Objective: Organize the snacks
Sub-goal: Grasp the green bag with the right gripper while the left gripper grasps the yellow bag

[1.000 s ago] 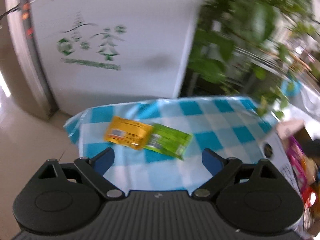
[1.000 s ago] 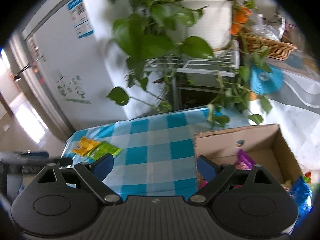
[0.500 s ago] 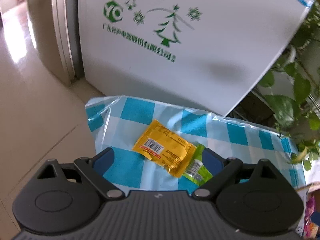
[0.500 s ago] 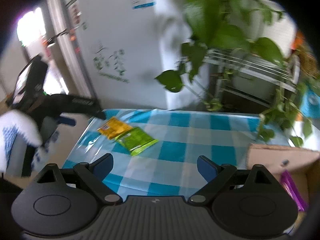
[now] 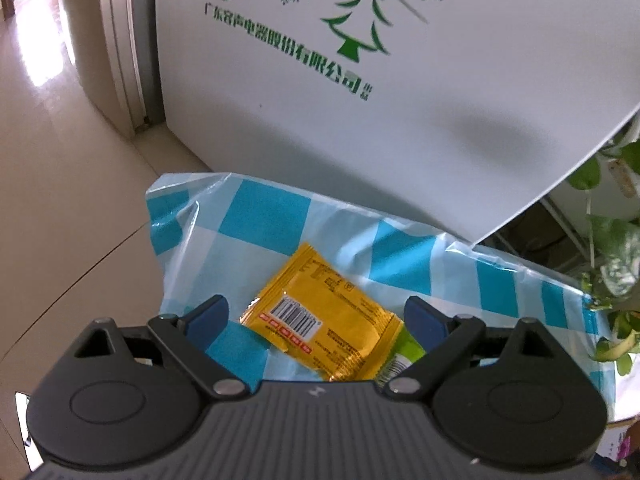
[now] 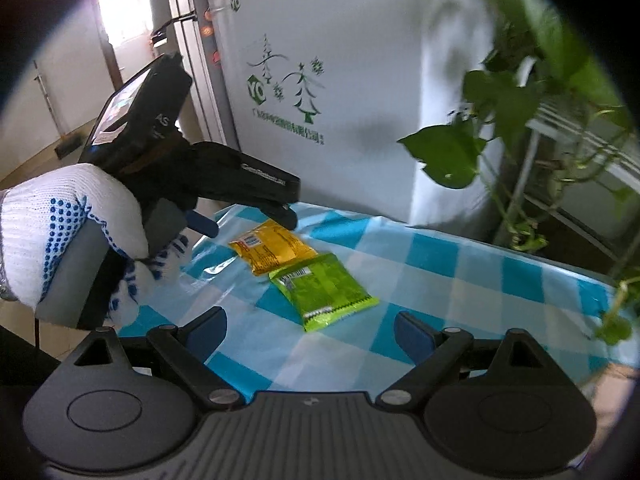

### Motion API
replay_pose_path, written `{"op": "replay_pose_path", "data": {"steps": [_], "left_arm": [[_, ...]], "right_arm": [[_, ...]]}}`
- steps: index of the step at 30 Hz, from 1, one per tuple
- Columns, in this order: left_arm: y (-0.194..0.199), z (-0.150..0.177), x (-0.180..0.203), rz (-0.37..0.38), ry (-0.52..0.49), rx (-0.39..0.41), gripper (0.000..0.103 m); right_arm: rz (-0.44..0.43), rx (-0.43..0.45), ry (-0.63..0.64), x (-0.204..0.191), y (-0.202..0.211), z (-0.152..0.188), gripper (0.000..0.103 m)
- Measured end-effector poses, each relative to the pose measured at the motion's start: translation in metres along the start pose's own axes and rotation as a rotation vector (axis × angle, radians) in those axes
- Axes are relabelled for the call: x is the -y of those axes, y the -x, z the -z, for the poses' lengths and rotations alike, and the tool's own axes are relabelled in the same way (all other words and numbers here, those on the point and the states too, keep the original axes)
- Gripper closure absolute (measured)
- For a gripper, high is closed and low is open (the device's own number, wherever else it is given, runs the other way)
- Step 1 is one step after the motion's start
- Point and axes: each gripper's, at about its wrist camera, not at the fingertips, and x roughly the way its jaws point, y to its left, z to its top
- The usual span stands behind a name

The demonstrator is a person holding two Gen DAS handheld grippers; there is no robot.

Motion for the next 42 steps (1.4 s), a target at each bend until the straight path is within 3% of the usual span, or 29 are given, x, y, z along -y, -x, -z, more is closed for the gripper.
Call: {"op": "replay_pose_path", "data": {"steps": [13,23,28,29,30,32,33,34,38,40,42], "left_arm": [[-0.019,-0.006,-0.006,-0.038,0.032,-0.010,0.007],[-0.025,-0.010,-0.003,-0.067,0.022,0.000,0.004],[-0.027,-0.004,0.003,-0.103,-0.032,0.017,0.006],[-0.027,-0.003,0.004,-0.108,-0.045,0.019,0.006],[-0.027,-0.002,0.005,-0.113,-0.060,0.023,0.009],[-0.025,0.000,0.006,-0.112,-0.077,0.034,0.016],[-0.023,0.001,0.007,-0.105,-0.090,0.042,0.026],[-0.021,0.002,0.007,-0.092,-0.108,0.044,0.032],[-0.015,0.009,0.008,-0.036,-0.136,0.033,0.042],[-0.010,0.013,0.006,-0.008,-0.138,0.019,0.054],[-0.003,0.020,0.007,0.029,-0.124,-0.006,0.057]], "right_arm": [[-0.027,-0.055,0.073,0.010,-0.068,-0.004,0.009],[-0.057,-0.048,0.124,0.009,-0.101,-0.004,0.009],[-0.041,-0.046,0.127,0.003,-0.113,-0.004,0.017],[-0.043,-0.047,0.126,0.003,-0.112,-0.005,0.024],[-0.047,-0.051,0.125,0.004,-0.112,-0.007,0.032],[-0.057,-0.066,0.107,0.007,-0.110,-0.009,0.038],[-0.058,-0.073,0.100,0.008,-0.107,-0.009,0.041],[-0.056,-0.080,0.098,0.008,-0.105,-0.009,0.042],[-0.012,-0.127,0.076,0.004,-0.095,-0.007,0.044],[0.013,-0.138,0.048,0.002,-0.088,-0.004,0.044],[0.031,-0.149,-0.001,0.002,-0.079,0.000,0.044]]}}
